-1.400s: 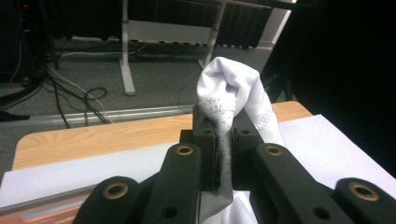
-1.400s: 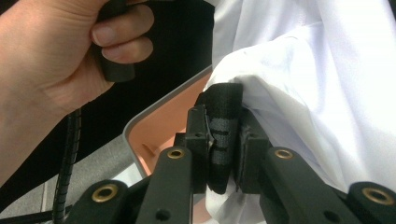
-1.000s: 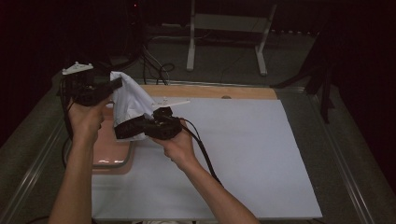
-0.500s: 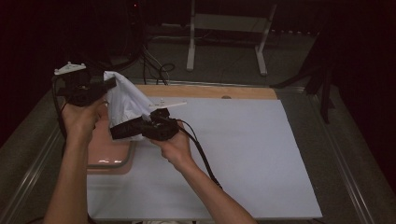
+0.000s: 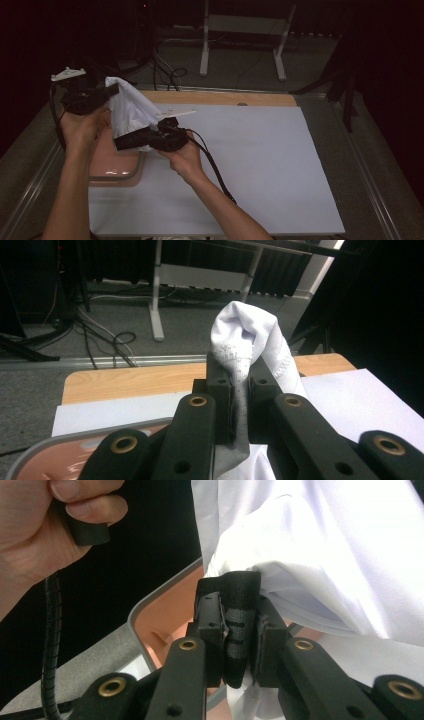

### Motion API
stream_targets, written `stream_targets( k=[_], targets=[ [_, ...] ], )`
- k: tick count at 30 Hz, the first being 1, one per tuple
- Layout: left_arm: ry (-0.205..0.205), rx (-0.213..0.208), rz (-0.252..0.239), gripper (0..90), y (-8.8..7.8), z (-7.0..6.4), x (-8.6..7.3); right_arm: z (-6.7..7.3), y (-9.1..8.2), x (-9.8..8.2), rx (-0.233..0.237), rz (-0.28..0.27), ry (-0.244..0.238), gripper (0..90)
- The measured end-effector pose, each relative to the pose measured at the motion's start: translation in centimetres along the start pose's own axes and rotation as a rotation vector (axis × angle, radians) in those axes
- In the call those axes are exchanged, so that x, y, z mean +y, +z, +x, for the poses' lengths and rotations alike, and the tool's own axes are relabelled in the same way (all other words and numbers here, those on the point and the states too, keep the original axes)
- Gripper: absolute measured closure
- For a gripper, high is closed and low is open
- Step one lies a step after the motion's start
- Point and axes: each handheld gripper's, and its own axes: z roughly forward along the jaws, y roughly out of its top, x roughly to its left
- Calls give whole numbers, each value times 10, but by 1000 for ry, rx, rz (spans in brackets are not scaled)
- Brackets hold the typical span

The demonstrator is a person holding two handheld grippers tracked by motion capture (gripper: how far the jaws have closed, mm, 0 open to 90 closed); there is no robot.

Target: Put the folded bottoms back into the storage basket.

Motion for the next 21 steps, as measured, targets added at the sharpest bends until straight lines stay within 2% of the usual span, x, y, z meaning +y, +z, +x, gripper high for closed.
stream_targets(
  k=[21],
  targets=[
    [-21, 36, 0, 850, -12, 19, -5, 2, 13, -3, 1, 17, 9, 788]
  ],
)
